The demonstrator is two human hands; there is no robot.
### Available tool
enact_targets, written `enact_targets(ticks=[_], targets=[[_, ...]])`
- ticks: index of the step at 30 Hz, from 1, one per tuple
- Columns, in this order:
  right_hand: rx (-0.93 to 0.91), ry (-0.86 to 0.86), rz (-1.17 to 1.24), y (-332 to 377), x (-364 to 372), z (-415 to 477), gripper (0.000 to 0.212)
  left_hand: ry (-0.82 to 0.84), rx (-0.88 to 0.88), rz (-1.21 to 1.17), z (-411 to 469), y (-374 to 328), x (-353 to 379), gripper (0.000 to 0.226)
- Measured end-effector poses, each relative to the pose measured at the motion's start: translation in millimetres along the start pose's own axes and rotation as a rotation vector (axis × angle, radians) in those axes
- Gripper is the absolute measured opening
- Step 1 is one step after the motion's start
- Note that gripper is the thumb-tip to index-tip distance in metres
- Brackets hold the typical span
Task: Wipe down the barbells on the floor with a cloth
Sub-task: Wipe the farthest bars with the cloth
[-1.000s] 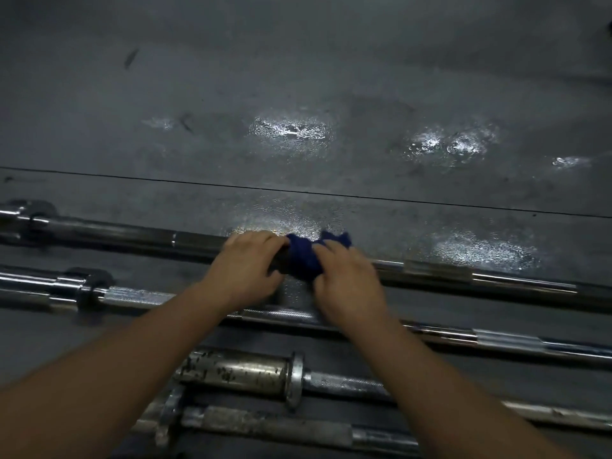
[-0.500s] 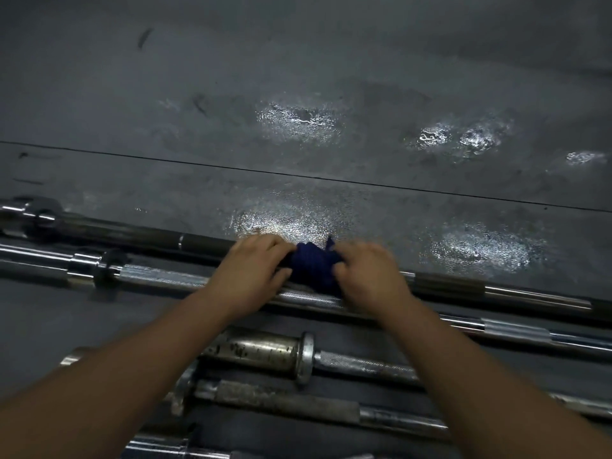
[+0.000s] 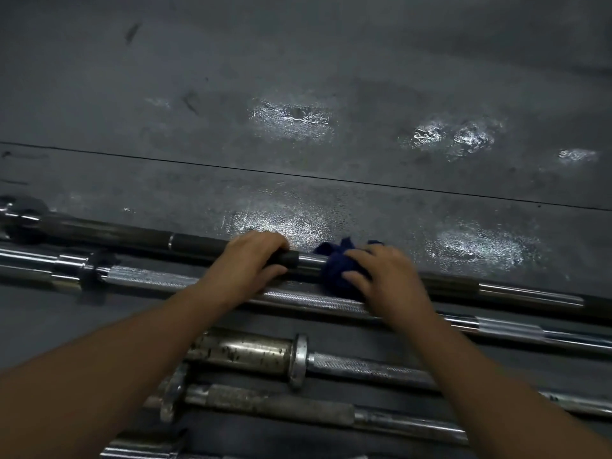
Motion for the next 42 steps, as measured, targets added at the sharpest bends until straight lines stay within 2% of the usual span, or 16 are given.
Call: enact_targets(ticks=[3, 5, 7, 10, 13, 16, 18, 22, 24, 27, 30, 32, 35, 37, 40, 42], targets=[[0.222, -0.092, 0.078, -60.3, -14.9, -10.9, 0.042, 0.004, 0.033, -0.019, 10.3, 6.6, -3.9, 0.025], [0.318, -0.189, 0.054, -53.3, -16.4, -12.3, 0.046, 0.061, 0.035, -0.016, 22.3, 10.3, -6.8, 0.029], [0.194, -0.238, 0.046, -0.8, -12.0, -3.8, 0.037, 0.098, 0.001, 0.015, 31.6, 13.8, -11.8, 0.035], [0.006, -0.139, 0.047, 56.9, -0.7, 15.0, 0.040, -0.051, -0.060, 0.166, 36.6, 15.4, -23.8, 0.036], [0.039, -0.118, -0.014, 22.6, -13.1, 32.0, 0.045, -0.160, -0.082, 0.220, 44.9, 12.7, -34.2, 0.023], [0.232, -0.122, -0.046, -33.0, -27.2, 36.5, 0.039, -0.128, -0.064, 0.214, 52.6, 21.2, -41.0, 0.019], [0.275, -0.157, -0.018, -27.5, -27.1, 40.2, 0.035, -0.094, -0.017, 0.239, 55.8, 20.3, -40.3, 0.022], [0.056, -0.166, 0.033, 63.1, -10.1, 64.9, 0.038, -0.059, 0.006, 0.267, 60.5, 12.7, -36.8, 0.024], [-0.009, -0.116, 0.053, 73.7, -8.7, 78.6, 0.038, -0.033, 0.024, 0.308, 60.5, 11.6, -34.8, 0.025], [-0.006, -0.102, -0.006, 28.0, -7.9, 69.9, 0.041, 0.013, 0.059, 0.327, 54.9, 10.5, -27.3, 0.040], [0.116, -0.169, -0.033, -27.6, -20.1, 47.3, 0.040, 0.114, 0.078, 0.369, 48.2, 8.4, -11.8, 0.069], [0.185, -0.178, -0.039, -16.3, -19.2, 48.9, 0.035, 0.148, 0.062, 0.405, 47.1, 6.9, -7.9, 0.078], [0.042, -0.163, -0.043, 48.4, -12.2, 59.2, 0.035, 0.156, 0.016, 0.394, 51.3, 5.1, -13.9, 0.080], [-0.031, -0.113, 0.002, 55.7, -11.6, 62.1, 0.043, 0.202, -0.035, 0.375, 57.6, 6.5, -15.8, 0.078], [0.018, -0.108, 0.002, -1.2, -28.7, 44.3, 0.049, 0.278, -0.073, 0.425, 63.4, 4.8, -12.8, 0.071], [0.135, -0.132, -0.028, -62.2, -39.2, 22.8, 0.053, 0.276, -0.090, 0.418, 62.4, 4.4, -11.2, 0.063]])
Point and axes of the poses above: each hand's wrist, its own z-axis towards the middle knuckle, its own x-axis out of the palm, y = z × x, the point moved 7 cm from there along z, towards the middle knuckle, and after that the axes turned 7 degrees about x, right-handed, at the moved point
